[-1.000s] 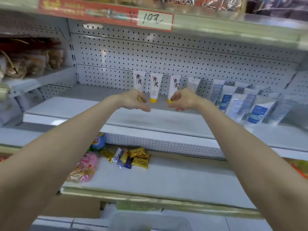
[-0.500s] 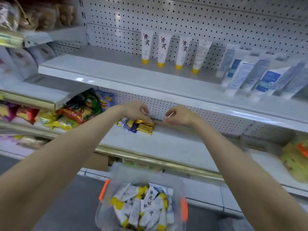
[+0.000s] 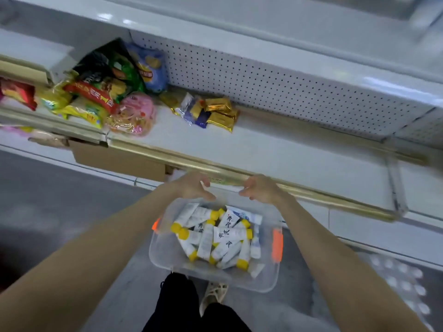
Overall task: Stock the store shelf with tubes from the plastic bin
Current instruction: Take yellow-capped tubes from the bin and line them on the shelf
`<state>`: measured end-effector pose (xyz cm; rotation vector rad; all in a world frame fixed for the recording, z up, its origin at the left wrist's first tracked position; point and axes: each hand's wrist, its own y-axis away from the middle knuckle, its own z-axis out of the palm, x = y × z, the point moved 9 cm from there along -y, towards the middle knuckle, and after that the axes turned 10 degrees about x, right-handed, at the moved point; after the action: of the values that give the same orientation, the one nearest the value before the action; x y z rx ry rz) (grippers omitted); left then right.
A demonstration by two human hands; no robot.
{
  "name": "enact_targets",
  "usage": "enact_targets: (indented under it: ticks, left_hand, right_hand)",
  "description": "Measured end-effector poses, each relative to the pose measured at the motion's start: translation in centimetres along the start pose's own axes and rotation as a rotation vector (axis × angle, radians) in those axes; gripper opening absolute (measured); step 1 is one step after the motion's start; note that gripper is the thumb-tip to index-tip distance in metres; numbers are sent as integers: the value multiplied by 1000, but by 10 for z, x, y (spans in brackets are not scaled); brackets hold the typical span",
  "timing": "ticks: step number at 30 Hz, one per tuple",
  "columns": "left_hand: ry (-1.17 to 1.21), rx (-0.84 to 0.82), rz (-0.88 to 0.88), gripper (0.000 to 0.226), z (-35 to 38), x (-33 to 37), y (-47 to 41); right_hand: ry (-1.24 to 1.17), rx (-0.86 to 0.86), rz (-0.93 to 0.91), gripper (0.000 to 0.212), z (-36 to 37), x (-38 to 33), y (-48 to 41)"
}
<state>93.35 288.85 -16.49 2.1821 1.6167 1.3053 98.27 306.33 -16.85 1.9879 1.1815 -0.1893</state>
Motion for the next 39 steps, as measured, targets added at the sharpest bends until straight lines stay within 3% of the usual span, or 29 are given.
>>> enact_targets:
  ticks: [12,18,22,30,35,39]
  left_hand:
    - [41,-79,-303,48,119,-129,-34]
    - [-58,-64,-342,58,153,-174,-40]
    - [-166,-14,-286,51,162,-183,-58]
    - [-396,-62,-165,48,190,-177,-85]
    - [-426,95,-93,35,198,-166,-73]
    - [-483,-63,-97,43,221,-166,-57]
  right_hand:
    - [-47,-80,251,38,139,109,-38]
    - [-46,-69,248,50,181,133,-53]
    - [141,-29,130,52,197,131,-73]
    - [289,-26,35,47,233,130,-91]
    - [367,5,10,43,243,133,-95]
    - [401,-29,-9,32,248,135,-94]
